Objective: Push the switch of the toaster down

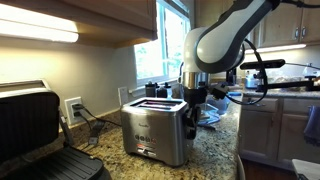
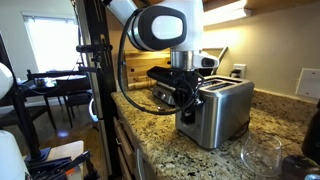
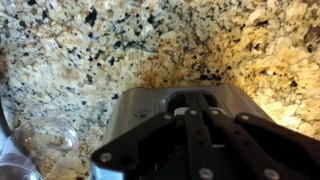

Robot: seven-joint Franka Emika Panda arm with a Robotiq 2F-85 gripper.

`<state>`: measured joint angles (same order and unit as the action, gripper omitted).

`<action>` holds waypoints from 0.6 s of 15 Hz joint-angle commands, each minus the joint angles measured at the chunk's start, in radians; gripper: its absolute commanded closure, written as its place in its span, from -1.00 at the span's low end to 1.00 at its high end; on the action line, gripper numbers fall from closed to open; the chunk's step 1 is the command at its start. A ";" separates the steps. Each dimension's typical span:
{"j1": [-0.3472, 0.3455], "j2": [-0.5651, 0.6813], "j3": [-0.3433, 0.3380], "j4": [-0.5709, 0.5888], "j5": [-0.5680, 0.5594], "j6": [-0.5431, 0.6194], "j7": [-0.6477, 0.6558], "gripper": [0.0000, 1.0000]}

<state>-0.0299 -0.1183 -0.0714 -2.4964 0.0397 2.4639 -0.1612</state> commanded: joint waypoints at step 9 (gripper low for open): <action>-0.003 -0.180 0.012 -0.011 -0.035 -0.200 0.011 0.47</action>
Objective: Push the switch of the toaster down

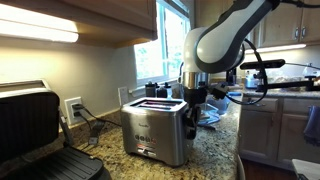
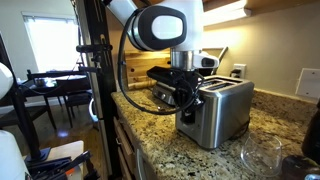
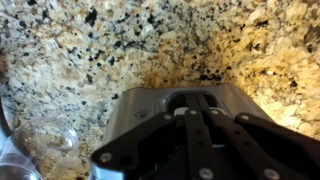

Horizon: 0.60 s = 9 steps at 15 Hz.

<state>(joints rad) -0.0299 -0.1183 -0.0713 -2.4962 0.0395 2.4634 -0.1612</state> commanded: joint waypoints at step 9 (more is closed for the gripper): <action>0.000 -0.245 0.015 0.005 -0.023 -0.394 0.006 -0.54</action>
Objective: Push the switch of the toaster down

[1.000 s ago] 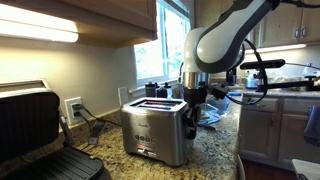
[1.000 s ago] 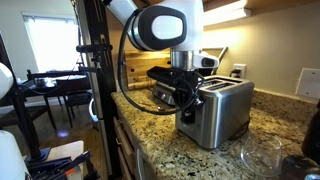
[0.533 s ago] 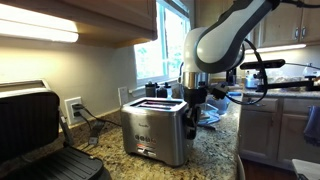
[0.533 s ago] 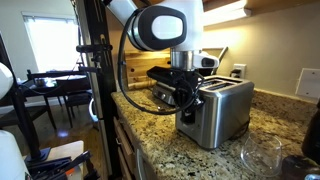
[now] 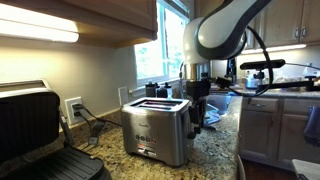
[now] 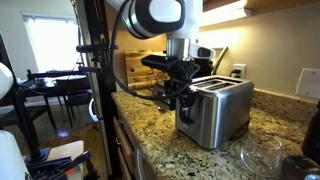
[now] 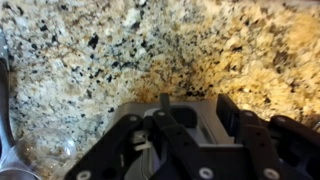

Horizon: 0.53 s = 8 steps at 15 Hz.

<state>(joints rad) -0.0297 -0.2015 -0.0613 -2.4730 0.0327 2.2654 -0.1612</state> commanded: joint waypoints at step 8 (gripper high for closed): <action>0.012 -0.376 0.011 0.130 -0.015 -0.654 -0.007 -1.00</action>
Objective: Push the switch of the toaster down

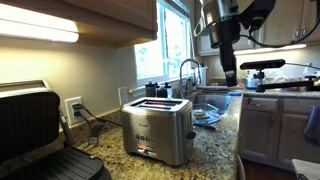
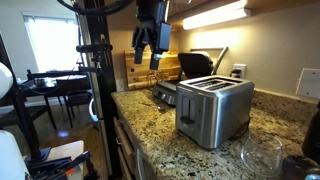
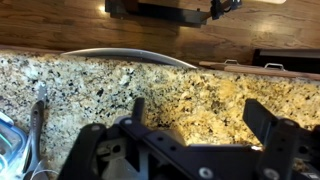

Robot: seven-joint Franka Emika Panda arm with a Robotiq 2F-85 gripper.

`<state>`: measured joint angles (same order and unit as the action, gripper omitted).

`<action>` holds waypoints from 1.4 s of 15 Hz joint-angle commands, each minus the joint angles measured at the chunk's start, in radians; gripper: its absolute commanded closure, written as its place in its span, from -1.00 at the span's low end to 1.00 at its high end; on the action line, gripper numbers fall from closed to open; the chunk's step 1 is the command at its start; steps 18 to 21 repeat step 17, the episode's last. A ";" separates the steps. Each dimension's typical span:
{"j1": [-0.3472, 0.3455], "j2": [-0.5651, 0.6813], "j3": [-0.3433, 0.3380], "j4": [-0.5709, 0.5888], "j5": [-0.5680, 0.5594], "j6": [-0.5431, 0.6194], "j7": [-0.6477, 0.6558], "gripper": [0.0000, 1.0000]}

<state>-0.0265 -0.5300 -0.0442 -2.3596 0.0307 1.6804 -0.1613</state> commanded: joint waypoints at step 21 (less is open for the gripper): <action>0.009 -0.037 -0.007 0.023 -0.005 -0.048 0.004 -1.00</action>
